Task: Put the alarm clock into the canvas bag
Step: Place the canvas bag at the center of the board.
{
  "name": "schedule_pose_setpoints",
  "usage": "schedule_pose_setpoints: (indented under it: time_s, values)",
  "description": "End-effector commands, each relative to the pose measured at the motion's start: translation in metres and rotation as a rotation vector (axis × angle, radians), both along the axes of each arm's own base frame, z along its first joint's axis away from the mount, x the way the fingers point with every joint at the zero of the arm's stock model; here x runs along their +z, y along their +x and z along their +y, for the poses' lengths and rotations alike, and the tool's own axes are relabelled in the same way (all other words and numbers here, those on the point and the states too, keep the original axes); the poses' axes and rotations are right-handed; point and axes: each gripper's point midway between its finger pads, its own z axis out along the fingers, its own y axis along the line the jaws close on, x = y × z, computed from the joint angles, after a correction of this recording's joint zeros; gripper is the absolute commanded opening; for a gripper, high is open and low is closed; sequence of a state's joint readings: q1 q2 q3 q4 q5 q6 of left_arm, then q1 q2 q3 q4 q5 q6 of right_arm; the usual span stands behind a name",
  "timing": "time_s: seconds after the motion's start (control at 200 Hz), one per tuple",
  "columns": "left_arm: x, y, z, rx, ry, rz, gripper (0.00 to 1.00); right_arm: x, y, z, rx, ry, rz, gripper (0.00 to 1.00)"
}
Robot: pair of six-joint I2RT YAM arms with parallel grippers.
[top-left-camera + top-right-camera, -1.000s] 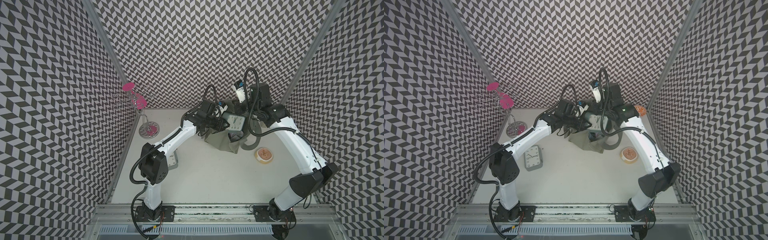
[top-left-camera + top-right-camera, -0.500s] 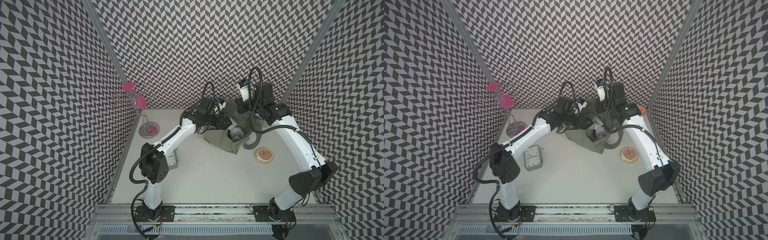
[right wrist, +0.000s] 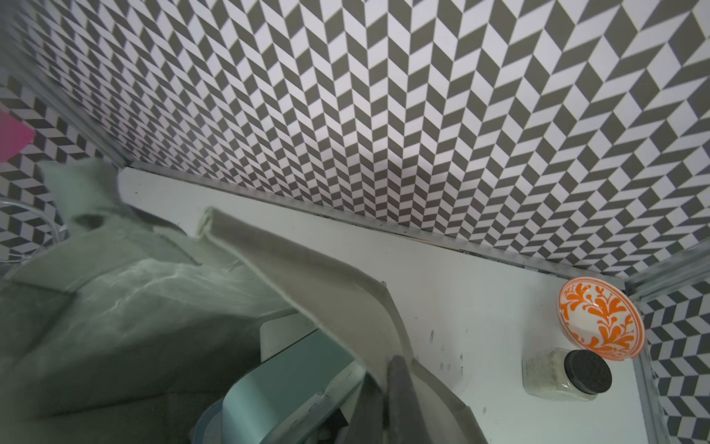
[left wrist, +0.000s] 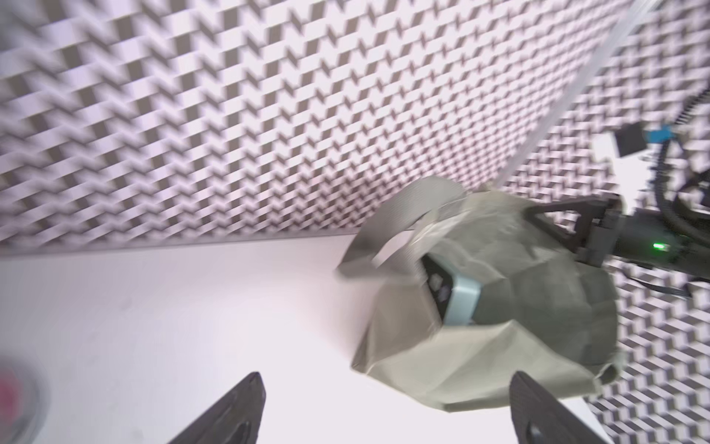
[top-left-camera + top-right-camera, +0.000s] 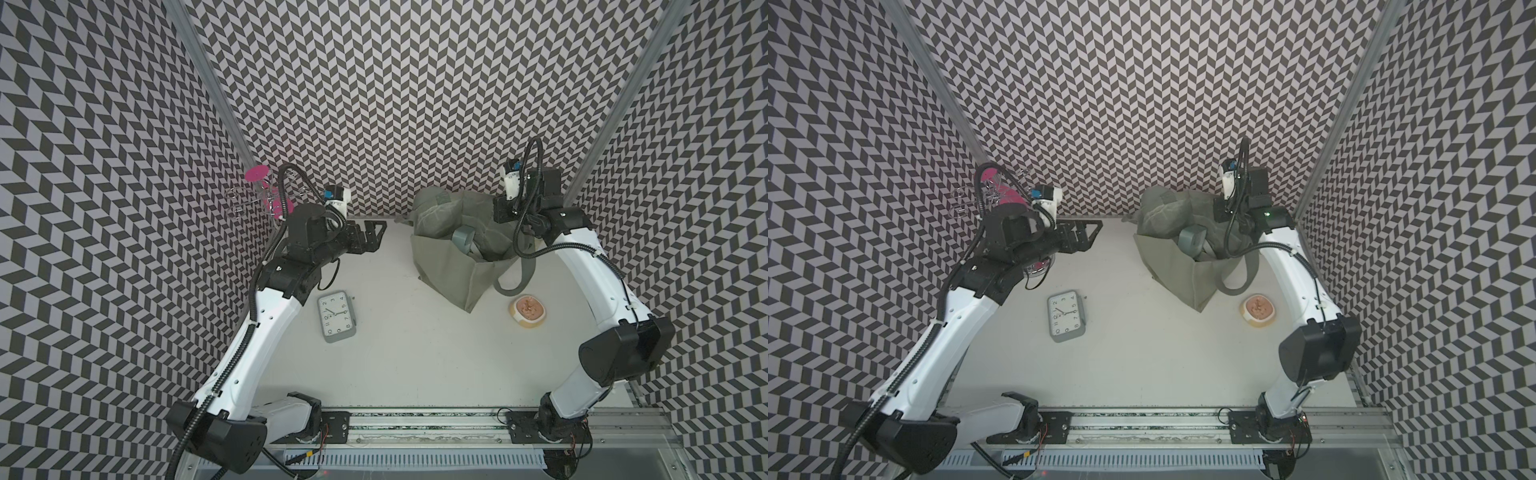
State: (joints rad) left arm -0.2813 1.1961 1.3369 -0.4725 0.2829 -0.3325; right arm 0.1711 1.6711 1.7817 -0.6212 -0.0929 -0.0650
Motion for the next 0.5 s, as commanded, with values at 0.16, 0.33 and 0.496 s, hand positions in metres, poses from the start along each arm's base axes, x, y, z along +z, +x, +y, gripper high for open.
schedule_pose_setpoints:
  time_s: [0.16,0.33,0.496]
  values:
    - [-0.078,-0.02,0.047,0.118,0.001,0.221,0.99,0.035,0.013,-0.015,-0.032,0.058,-0.158,0.27]
    - [-0.097,-0.023,0.074,0.198,0.008,0.272,0.99,0.065,-0.003,-0.02,-0.011,0.069,-0.225,0.63]
    - [-0.115,-0.025,0.103,0.289,0.013,0.302,0.99,0.11,-0.052,0.008,0.161,0.212,-0.36,0.86]
